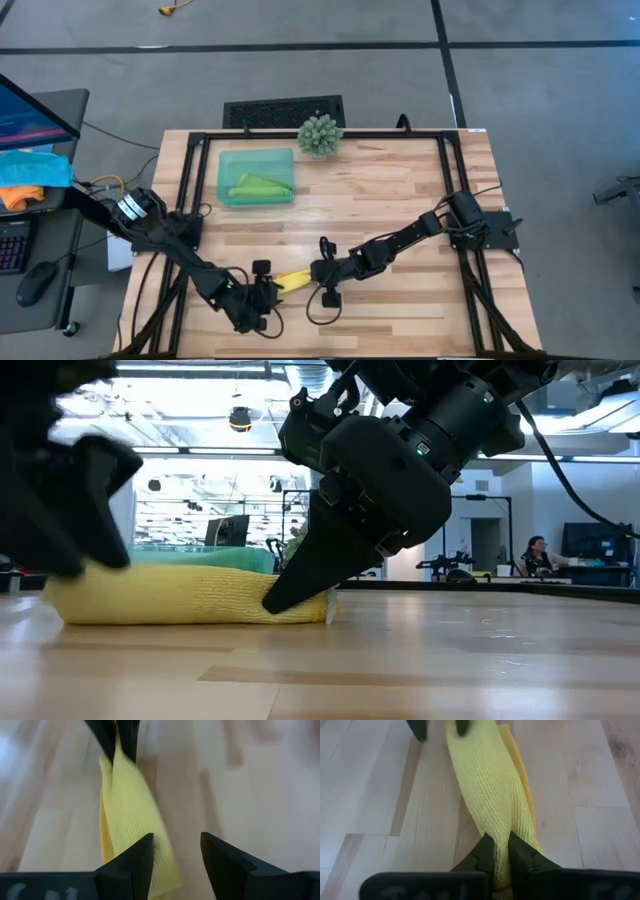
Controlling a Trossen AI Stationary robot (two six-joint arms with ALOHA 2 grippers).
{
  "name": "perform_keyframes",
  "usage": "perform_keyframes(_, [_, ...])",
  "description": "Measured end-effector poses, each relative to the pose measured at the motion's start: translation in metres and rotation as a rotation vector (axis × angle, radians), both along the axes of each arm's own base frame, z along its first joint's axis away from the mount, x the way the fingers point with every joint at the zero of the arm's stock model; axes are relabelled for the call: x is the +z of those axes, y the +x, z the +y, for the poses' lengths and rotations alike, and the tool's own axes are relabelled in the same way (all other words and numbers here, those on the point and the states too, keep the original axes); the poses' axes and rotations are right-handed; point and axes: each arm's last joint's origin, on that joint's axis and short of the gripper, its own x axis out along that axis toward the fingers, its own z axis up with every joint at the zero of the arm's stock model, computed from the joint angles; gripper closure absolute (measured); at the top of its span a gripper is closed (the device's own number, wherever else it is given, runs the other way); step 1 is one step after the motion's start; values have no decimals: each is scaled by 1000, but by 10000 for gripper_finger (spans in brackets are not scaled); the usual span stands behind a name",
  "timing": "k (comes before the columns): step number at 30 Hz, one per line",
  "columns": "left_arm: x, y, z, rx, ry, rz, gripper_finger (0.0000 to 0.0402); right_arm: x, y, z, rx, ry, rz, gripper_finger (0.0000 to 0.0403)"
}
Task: Roll microfiber towels into tight, uniform cylinder then place into a basket
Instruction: Put the rolled yellow towel into the green bin
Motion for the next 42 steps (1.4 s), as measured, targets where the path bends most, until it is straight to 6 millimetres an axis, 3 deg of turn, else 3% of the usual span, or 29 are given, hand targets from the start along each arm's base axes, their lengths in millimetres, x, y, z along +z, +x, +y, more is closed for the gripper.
perform_keyframes(7, [-23,5,7,101,70,28,246,0,0,0,10,7,1,367])
perform_keyframes(20, [-2,3,-8,93,141,-22,246,0,0,0,17,6,3,367])
perform_keyframes(42, [-14,13,27,146,156,166,246,0,0,1,32,21,8,365])
